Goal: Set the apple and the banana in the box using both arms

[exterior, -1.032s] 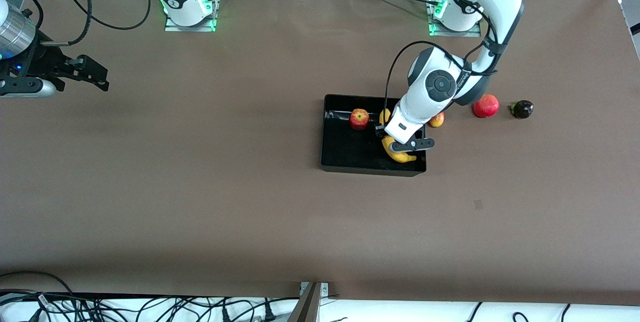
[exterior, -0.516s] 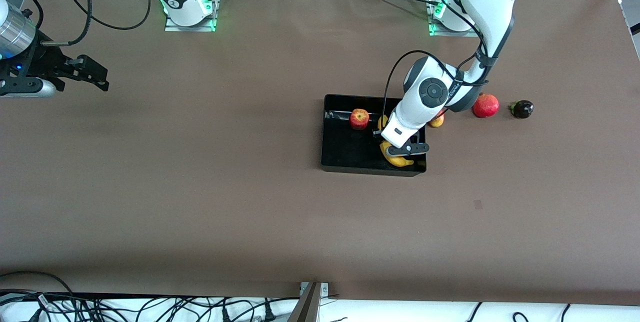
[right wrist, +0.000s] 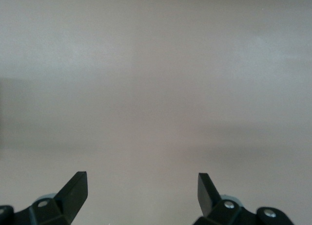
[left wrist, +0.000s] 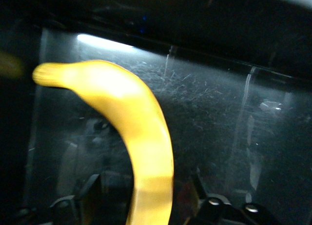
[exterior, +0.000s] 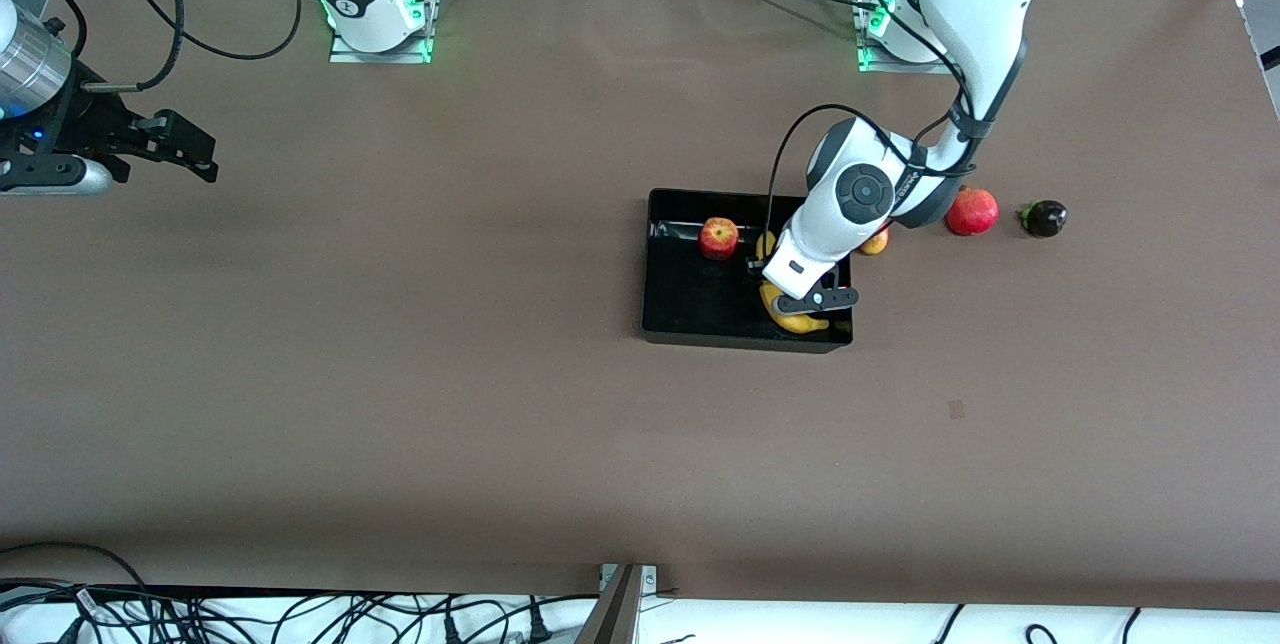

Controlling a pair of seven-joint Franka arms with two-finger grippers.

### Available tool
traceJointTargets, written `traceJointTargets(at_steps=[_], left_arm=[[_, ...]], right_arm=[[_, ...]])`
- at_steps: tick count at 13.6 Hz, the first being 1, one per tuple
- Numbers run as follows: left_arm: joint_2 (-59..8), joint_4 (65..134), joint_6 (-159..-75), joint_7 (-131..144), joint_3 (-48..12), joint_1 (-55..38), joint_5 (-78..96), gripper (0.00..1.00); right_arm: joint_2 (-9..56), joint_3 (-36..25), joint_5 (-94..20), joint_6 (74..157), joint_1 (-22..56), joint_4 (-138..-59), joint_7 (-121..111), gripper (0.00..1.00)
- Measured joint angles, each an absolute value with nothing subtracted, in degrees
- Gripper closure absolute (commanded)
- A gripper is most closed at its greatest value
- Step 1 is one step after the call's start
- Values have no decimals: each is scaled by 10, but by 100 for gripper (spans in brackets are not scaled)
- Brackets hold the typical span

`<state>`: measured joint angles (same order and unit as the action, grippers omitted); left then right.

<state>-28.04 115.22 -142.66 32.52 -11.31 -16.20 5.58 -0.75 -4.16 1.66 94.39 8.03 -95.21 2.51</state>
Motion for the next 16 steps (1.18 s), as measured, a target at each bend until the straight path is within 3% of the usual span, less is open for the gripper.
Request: traceJointTargets(at_steps=[5, 8, 11, 14, 16], left_arm=[[-134, 1028, -1087, 322, -110, -109, 46, 0], [-77, 964, -955, 263, -86, -91, -3, 0], [-42, 922, -885, 100, -14, -59, -6, 0], [-18, 912, -875, -92, 67, -34, -7, 0], [-14, 912, -880, -172, 79, 1, -7, 0]], right_arm=[[-7, -42, 17, 944, 80, -952, 25, 0], [-7, -42, 17, 944, 80, -952, 25, 0], [-7, -42, 17, 944, 80, -951, 25, 0], [-7, -42, 17, 944, 80, -951, 25, 0], [-7, -42, 17, 944, 80, -951, 25, 0]])
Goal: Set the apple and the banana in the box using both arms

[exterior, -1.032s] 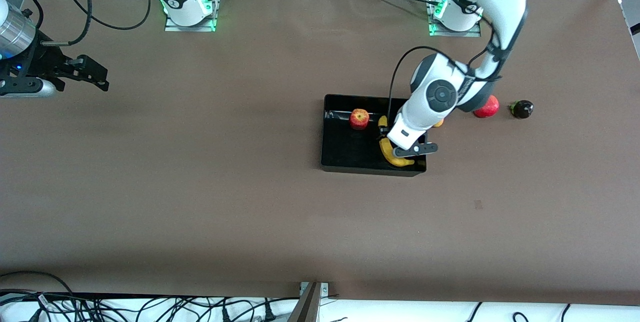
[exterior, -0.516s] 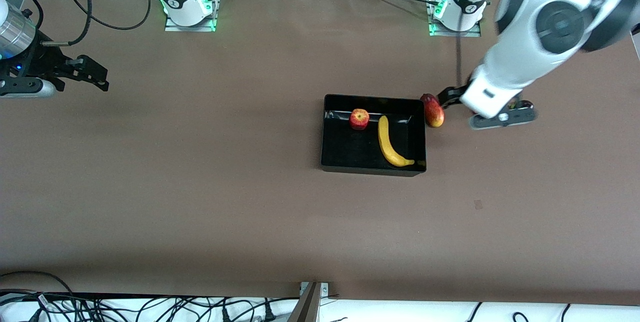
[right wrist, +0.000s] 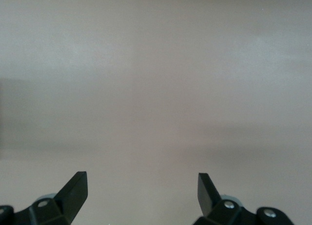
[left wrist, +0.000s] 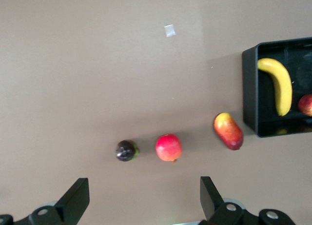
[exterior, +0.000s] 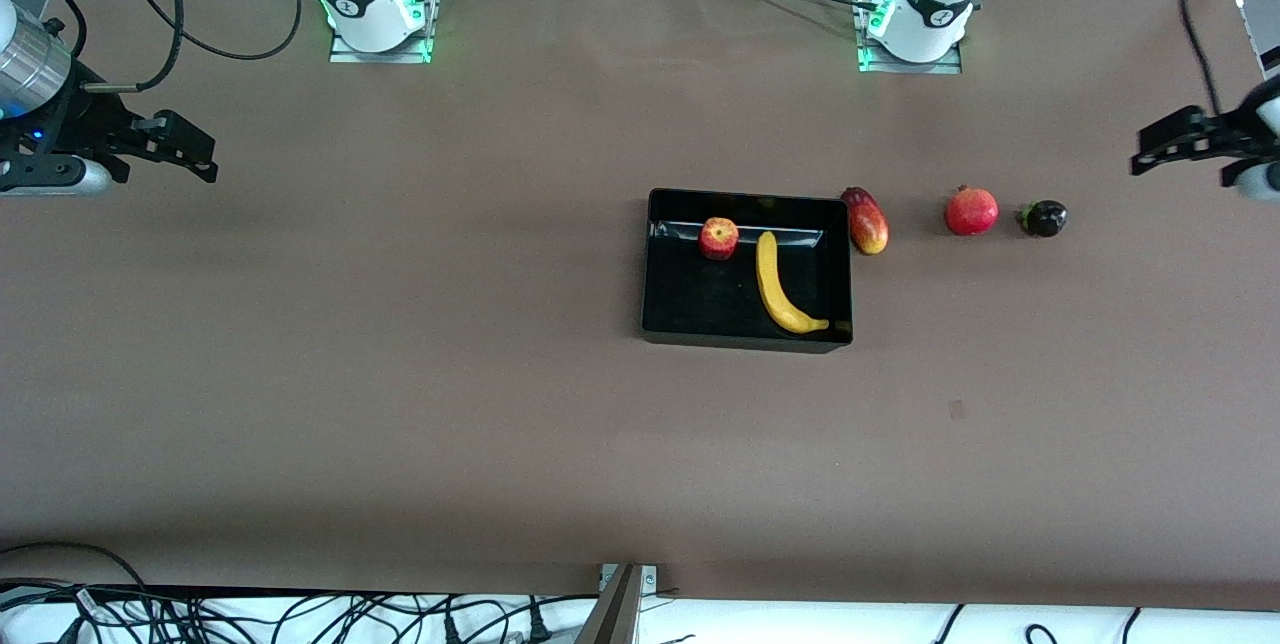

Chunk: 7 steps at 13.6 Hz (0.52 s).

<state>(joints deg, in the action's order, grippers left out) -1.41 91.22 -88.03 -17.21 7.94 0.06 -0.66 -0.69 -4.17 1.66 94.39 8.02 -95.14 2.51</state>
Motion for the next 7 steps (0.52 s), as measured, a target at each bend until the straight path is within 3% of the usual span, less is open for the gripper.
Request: traceJointTargets(at_steps=[7], left_arm=[[-14, 912, -898, -151, 73, 3, -7, 0]], right_arm=[[-7, -42, 17, 944, 80, -951, 25, 0]])
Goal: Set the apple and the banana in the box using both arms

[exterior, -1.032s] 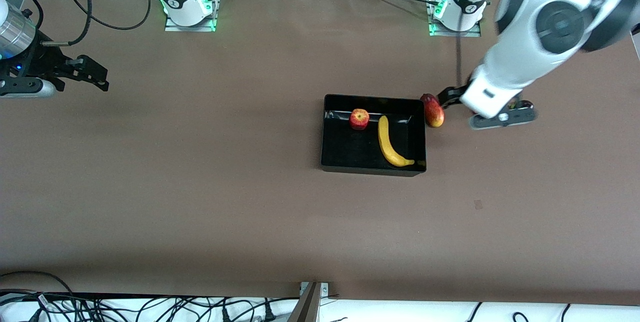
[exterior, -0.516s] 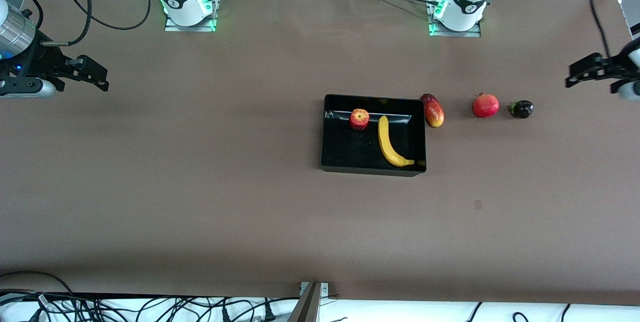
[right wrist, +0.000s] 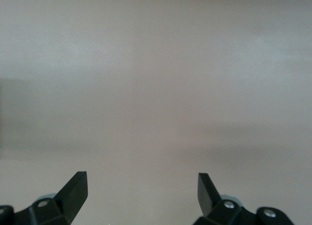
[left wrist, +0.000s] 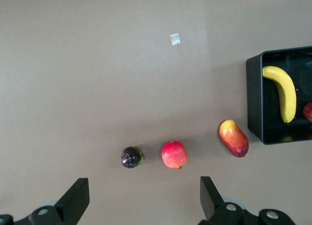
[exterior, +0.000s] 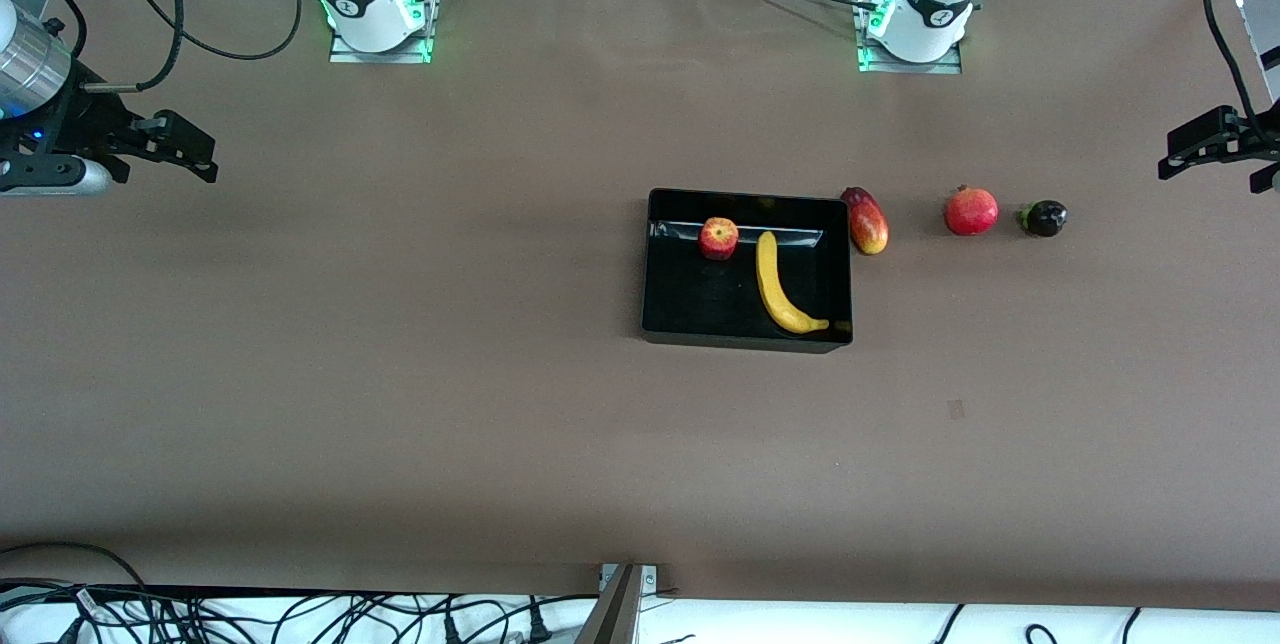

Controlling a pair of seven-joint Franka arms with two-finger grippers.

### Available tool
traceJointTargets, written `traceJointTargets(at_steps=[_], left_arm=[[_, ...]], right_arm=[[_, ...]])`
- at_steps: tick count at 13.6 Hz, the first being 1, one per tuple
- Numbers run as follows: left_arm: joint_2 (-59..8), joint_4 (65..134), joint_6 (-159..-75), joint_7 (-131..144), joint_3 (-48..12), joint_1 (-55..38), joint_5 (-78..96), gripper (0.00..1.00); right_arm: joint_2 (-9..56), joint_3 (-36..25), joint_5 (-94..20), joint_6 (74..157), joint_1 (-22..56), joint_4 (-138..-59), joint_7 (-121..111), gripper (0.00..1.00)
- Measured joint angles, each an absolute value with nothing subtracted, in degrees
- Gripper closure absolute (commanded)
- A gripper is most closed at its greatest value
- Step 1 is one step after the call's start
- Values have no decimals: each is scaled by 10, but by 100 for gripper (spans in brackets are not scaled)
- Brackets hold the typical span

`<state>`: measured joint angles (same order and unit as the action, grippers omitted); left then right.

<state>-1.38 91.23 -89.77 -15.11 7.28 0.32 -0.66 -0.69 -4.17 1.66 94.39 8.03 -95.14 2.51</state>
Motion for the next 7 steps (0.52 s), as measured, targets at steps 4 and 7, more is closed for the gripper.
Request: traceJointTargets(at_steps=[4, 7], left_arm=[[-3, 911, -899, -90, 43, -5, -6, 0], [13, 911, -897, -48, 32, -28, -6, 0]], right_arm=[[-7, -42, 17, 944, 80, -951, 25, 0], [-7, -42, 17, 944, 80, -951, 25, 0]])
